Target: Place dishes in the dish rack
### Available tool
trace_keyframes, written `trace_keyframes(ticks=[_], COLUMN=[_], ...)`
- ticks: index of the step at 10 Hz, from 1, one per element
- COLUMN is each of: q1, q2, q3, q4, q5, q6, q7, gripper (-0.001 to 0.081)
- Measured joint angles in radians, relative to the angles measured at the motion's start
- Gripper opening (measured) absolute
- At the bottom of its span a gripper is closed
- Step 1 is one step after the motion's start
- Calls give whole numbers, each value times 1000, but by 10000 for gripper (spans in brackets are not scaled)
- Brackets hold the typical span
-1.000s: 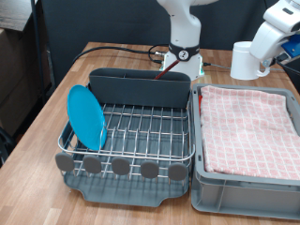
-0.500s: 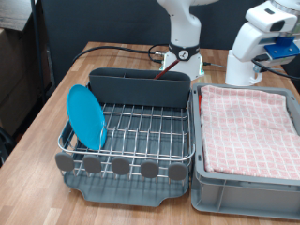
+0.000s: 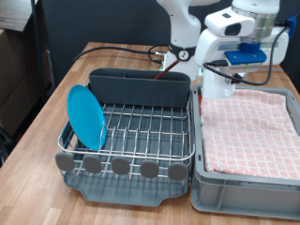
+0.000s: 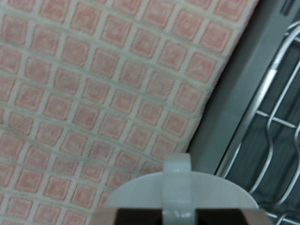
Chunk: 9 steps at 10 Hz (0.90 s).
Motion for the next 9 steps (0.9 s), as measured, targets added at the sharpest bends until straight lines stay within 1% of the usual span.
trace_keyframes(ticks=[2,4,6,7,9], q1=[-17,-28,-35,-34,-34], q2=[49,106,165,165,165], q3=[-25,-45,-54,-54,-57], q4=[55,127,201,200,200], q5=[2,8,8,8,3], q6=[43,67,73,70,103], q7=[0,0,1,1,13], gripper=[67,67,67,67,67])
